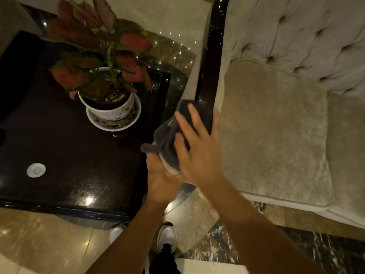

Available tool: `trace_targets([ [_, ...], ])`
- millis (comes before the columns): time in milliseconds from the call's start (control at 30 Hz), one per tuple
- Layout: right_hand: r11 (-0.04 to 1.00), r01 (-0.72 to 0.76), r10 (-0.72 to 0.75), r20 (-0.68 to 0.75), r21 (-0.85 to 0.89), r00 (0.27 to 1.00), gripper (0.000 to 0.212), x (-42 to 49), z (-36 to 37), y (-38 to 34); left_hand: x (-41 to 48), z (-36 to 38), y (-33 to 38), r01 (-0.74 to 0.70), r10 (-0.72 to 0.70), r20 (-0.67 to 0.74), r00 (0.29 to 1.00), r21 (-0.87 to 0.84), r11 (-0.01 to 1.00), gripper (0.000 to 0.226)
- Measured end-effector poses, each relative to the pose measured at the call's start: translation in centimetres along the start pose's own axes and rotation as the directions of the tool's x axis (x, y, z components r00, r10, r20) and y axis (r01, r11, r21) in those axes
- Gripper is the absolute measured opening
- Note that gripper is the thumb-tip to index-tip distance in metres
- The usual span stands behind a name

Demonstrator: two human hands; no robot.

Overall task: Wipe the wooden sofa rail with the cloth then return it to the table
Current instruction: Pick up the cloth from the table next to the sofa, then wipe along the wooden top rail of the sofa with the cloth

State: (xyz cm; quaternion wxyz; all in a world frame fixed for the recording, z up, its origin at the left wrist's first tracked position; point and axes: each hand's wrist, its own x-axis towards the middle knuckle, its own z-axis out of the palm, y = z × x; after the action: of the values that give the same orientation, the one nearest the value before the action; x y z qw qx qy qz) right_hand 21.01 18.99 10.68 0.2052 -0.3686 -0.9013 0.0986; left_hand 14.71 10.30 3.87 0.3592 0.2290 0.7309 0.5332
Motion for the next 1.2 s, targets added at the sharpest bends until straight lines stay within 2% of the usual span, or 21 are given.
trace_targets([
  [67,0.993,0.078,-0.072,0.066,-0.088,0.995,0.045,3.8,-0.2,1.9,0.0,-0.4,0.3,-0.017,0.019,0.037,0.999,-0.036,0.999,0.112],
  [133,0.992,0.088,-0.083,0.057,-0.093,0.995,0.045,6.9,-0.2,4.0,0.2,-0.9,1.5,0.024,-0.021,0.074,0.997,-0.038,0.999,0.115],
  [233,0.996,0.059,-0.06,-0.008,-0.06,0.998,0.045,8.9,0.1,5.0,0.6,-1.2,4.2,-0.017,0.003,0.111,0.994,0.127,0.992,0.121],
  [333,0.99,0.065,-0.066,-0.009,-0.122,0.998,0.046,8.9,0.2,5.3,1.0,-0.6,7.2,-0.218,0.156,0.19,0.969,0.37,0.903,0.115],
  [433,0.935,0.291,-0.277,0.093,-0.204,0.956,0.041,10.3,-1.5,7.2,2.5,0.8,9.8,-0.22,0.149,0.166,0.975,0.606,0.765,0.105],
  [500,0.893,0.419,-0.391,0.175,-0.165,0.904,0.037,11.7,-2.3,8.3,3.0,1.6,10.8,-0.192,0.133,0.138,0.981,0.704,0.684,0.096],
  [600,0.882,0.467,-0.449,0.19,-0.06,0.873,0.037,13.8,-3.3,9.2,3.9,3.1,12.6,-0.164,0.146,0.089,0.985,0.735,0.658,0.093],
  [700,0.86,0.511,-0.498,0.207,-0.011,0.842,0.04,16.1,-3.6,10.3,6.1,4.1,14.4,-0.171,0.161,0.078,0.984,0.673,0.72,0.091],
  [867,0.884,0.461,-0.464,0.231,0.07,0.855,0.047,22.7,-3.9,13.1,10.5,6.3,17.2,-0.21,0.23,0.054,0.972,0.644,0.735,0.087],
  [1067,0.954,0.259,-0.286,0.206,0.151,0.936,0.055,30.8,-2.2,17.3,17.8,10.0,20.7,-0.186,0.239,0.012,0.971,0.664,0.724,0.078],
  [1200,0.981,0.186,-0.192,0.256,0.047,0.947,0.055,36.3,-1.6,21.0,23.5,12.3,23.5,-0.18,0.223,0.034,0.974,0.718,0.672,0.075],
])
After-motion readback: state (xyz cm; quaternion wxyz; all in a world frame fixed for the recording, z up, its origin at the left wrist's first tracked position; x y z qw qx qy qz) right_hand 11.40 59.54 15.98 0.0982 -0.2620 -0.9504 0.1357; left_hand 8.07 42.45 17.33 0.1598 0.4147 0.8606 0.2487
